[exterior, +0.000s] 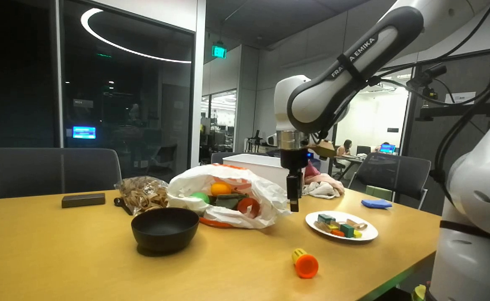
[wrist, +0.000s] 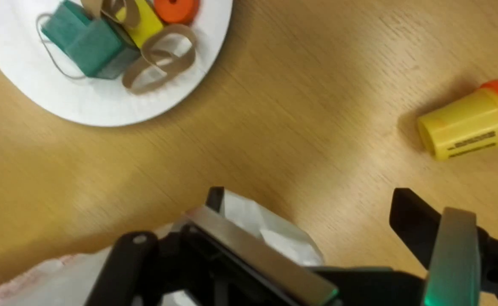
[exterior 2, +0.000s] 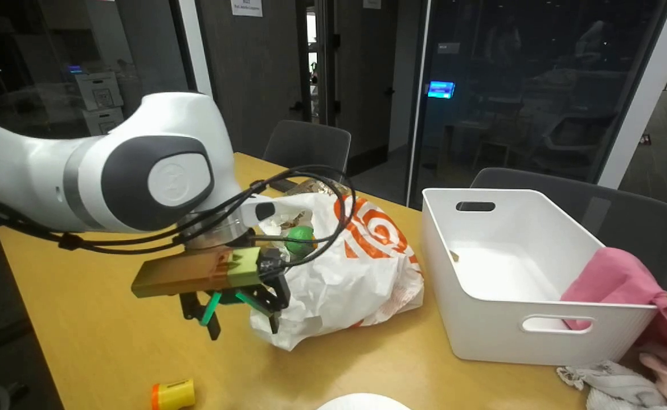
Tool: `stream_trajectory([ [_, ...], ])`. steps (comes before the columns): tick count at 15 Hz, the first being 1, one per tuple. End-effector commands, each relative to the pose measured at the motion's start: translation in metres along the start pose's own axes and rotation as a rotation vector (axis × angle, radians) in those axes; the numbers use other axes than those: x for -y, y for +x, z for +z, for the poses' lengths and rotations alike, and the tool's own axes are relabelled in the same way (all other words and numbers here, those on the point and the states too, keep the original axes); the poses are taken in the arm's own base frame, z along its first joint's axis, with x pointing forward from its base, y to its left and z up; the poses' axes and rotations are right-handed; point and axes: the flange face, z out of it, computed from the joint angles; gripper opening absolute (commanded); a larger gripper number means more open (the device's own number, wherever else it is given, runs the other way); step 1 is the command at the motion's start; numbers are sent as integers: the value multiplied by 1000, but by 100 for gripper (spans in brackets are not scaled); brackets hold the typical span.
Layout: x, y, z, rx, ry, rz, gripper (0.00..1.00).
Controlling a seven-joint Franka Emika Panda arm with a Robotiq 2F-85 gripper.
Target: Remove the objects from the plastic bag, place the stuffed toys on the table and place the fruits inside the black bowl
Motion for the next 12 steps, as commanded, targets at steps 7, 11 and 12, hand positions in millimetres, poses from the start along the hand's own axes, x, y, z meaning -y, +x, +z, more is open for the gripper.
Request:
stream_trajectory([
  [7,79,81,-60,-123,-38,-168,100],
  [11,84,127,-62,-115,-63,-87,100],
  [12,83,138,-60,-111,-64,-41,100],
])
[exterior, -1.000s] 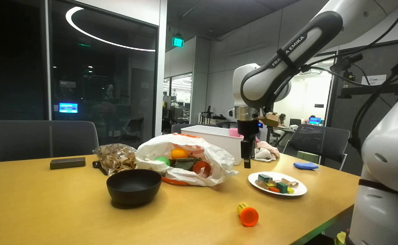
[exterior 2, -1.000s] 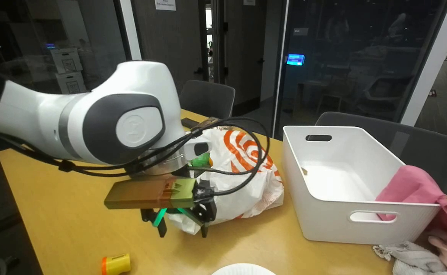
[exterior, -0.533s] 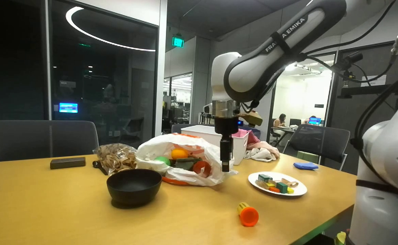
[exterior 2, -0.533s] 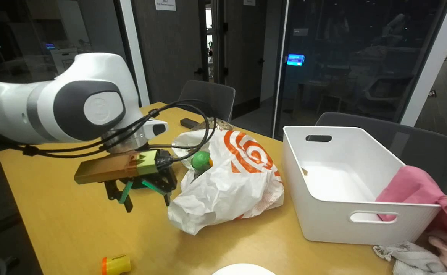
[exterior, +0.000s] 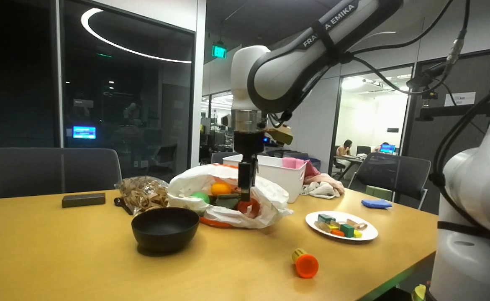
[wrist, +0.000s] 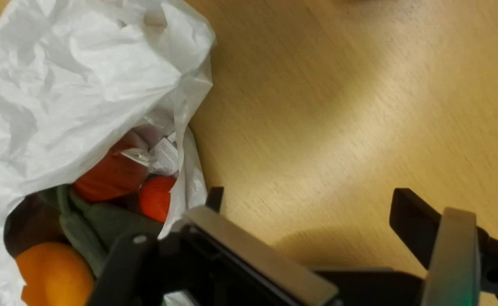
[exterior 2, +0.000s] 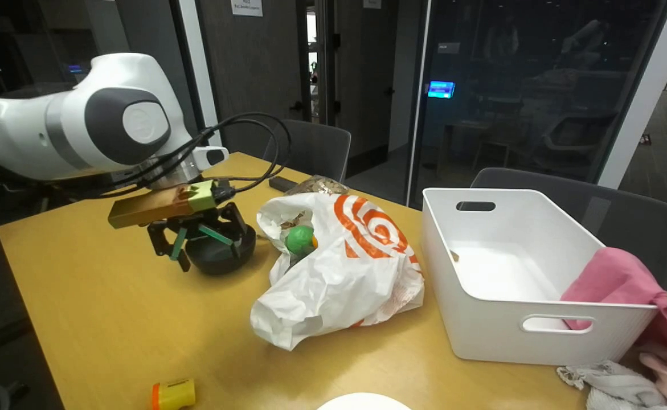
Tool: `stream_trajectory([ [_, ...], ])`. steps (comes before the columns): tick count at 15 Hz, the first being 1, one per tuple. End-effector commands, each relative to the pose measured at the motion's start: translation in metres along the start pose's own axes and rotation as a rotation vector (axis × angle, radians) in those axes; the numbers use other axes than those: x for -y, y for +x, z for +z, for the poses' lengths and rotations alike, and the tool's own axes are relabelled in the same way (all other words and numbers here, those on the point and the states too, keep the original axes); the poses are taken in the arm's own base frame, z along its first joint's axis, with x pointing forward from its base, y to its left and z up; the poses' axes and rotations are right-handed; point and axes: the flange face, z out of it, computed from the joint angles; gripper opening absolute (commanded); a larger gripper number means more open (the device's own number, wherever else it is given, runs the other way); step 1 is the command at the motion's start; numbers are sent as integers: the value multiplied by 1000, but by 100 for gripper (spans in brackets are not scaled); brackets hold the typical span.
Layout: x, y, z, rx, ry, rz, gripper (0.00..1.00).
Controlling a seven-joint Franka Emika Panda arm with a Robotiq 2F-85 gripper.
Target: Remove the objects from the plastic bag, place the stuffed toys on the table and place the fruits inside the black bowl
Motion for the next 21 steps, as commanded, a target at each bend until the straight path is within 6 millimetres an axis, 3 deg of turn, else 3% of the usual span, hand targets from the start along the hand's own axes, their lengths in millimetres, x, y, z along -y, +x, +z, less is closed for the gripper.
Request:
stream_trajectory([
  [1,-11,50,15,12,-22,144,100],
  [6,-54,83,29,-33,-45,398,100],
  [10,-100,86,29,-52,22,602,100],
  [15,-143,71,74,-3,23,739,100],
  [21,-164,62,124,14,13,774,100],
])
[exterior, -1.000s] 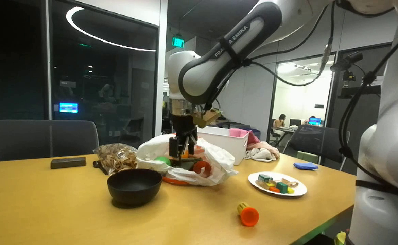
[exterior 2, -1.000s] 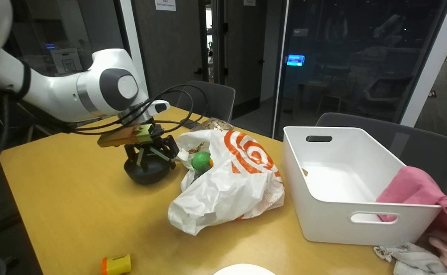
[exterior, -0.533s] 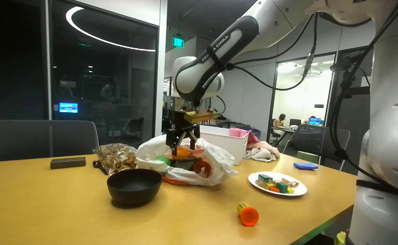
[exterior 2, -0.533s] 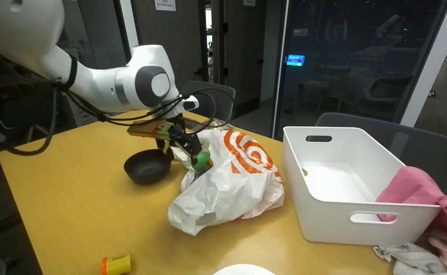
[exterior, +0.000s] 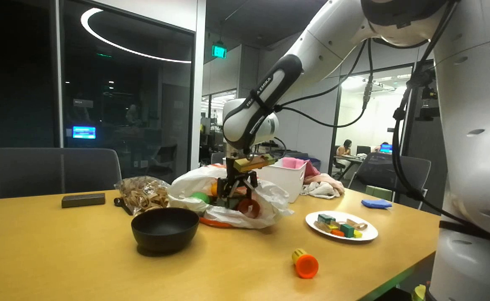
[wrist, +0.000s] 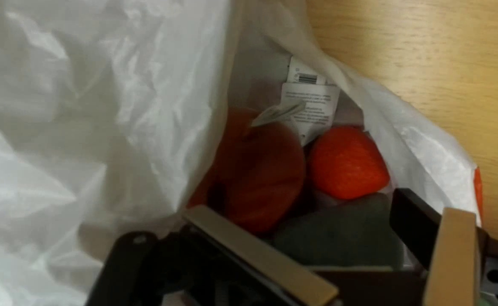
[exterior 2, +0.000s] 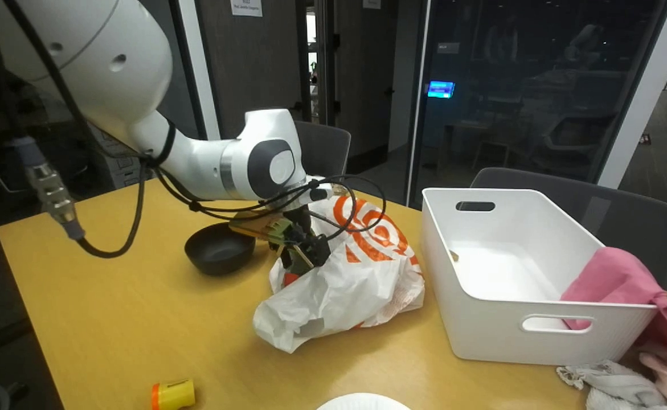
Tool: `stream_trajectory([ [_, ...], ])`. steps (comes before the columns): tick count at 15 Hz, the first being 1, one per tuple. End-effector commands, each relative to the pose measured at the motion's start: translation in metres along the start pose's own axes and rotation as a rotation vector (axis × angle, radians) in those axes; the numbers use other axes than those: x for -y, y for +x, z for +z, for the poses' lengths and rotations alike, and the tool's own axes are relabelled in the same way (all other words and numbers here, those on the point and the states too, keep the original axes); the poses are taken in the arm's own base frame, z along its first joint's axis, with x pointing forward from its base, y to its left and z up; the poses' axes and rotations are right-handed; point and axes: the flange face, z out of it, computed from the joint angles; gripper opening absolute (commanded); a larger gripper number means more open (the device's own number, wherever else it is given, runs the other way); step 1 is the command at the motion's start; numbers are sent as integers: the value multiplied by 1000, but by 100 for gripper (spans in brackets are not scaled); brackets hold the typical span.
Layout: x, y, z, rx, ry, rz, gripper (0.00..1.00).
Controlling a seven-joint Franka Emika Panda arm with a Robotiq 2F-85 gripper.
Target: Remove the objects from the plastic bag, place the stuffed toys on the table and place the fruits inside the black bowl
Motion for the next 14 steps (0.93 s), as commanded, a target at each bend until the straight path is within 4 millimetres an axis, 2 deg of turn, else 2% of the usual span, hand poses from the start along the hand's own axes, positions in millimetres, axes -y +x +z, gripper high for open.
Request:
stream_trajectory([
  [1,-8,15,14,-36,-8,27,100],
  [4,-17,17,20,-50,-24,16,100],
  [5,-20,16,22,-52,-25,9,75],
  [6,-24,16,23,-58,-36,5,73],
  [7,-28,15,23,-62,-48,0,66],
  [14,-52,7,30,-42,-99,-18,12],
])
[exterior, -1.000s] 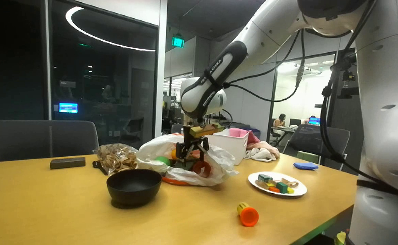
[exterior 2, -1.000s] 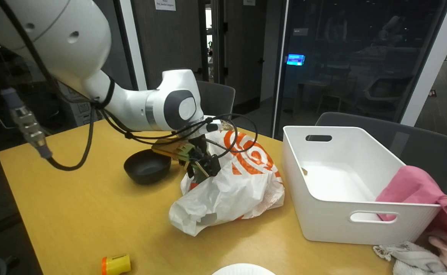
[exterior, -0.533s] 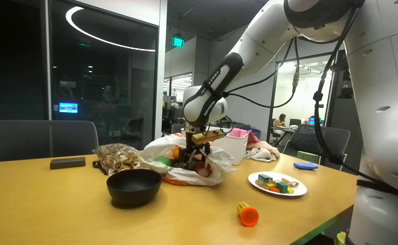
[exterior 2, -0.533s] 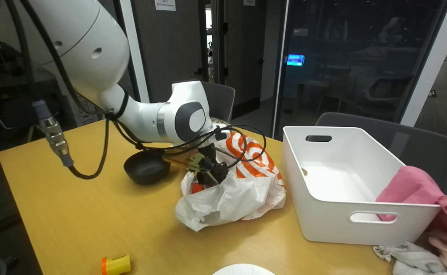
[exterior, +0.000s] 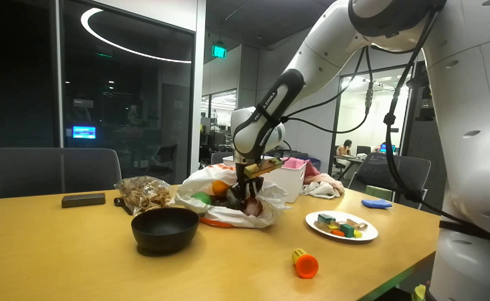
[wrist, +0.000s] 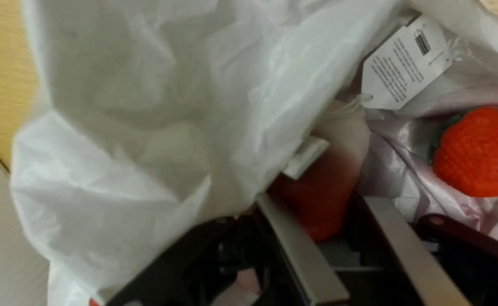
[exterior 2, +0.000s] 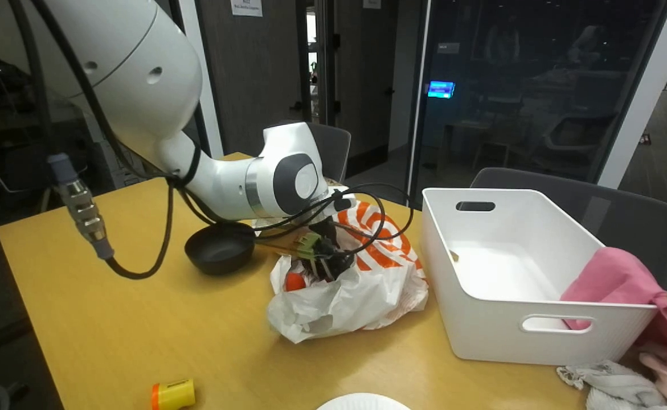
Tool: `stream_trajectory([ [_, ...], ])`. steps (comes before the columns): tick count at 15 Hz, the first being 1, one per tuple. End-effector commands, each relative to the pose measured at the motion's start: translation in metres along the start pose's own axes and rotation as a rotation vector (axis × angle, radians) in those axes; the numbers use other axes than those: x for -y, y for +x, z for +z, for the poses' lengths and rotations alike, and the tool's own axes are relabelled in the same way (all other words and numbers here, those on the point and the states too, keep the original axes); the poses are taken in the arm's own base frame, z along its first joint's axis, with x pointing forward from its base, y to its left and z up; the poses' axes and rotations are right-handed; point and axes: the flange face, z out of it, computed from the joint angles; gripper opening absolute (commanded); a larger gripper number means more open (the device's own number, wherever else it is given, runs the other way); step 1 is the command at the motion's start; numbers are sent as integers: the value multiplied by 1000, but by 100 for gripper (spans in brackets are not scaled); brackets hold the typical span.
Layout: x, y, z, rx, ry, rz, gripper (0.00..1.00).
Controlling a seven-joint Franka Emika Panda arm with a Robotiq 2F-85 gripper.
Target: Remove the objects from the plastic bag, place the stuffed toys on the table and place the fruits inside the black bowl
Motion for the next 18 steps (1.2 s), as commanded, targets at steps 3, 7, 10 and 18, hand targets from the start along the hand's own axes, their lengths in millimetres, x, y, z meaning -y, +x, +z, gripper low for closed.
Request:
stream_trajectory([
  [3,-7,-18,-8,47,45,-29,3],
  [7,-14,-41,-45,125,203,-111,6],
  [10,-24,-57,-78,161,353,-201,7],
  [18,-16,-106,-83,402,660,-476,7],
])
